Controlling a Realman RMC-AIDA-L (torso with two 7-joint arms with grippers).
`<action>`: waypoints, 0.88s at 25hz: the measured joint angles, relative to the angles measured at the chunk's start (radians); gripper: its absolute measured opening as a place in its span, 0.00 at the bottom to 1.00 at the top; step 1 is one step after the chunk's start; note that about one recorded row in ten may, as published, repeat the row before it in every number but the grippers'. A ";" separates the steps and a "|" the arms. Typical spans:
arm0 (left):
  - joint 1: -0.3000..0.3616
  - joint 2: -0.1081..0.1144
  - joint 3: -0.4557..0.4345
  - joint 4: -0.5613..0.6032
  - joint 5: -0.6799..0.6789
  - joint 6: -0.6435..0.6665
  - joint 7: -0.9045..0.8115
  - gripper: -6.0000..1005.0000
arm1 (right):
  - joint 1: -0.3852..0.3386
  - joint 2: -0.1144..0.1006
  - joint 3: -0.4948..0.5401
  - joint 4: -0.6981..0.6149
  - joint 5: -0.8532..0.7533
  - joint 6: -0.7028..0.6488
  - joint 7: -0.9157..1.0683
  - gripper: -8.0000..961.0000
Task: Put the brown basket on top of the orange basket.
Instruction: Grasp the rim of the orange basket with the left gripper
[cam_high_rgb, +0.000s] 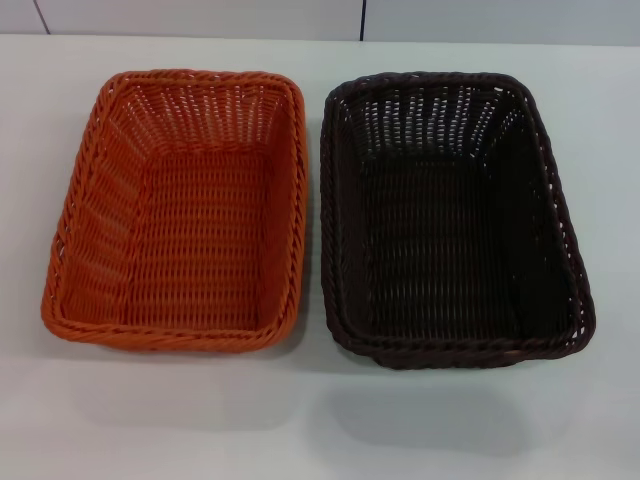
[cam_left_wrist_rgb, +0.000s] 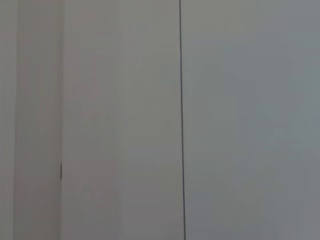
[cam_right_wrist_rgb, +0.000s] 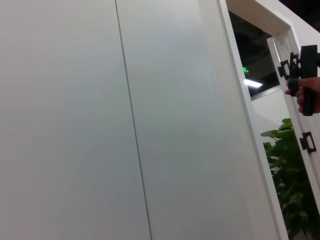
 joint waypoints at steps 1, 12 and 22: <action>0.000 0.000 0.000 0.002 0.000 0.003 0.000 0.80 | -0.001 0.001 0.001 -0.002 0.000 0.000 0.000 0.86; -0.021 0.004 0.001 0.010 0.000 -0.014 0.005 0.80 | -0.008 0.000 0.000 0.002 0.014 -0.026 0.000 0.86; -0.074 0.006 0.113 0.053 0.000 -0.017 0.014 0.80 | -0.005 0.000 -0.004 0.000 0.015 -0.033 0.000 0.86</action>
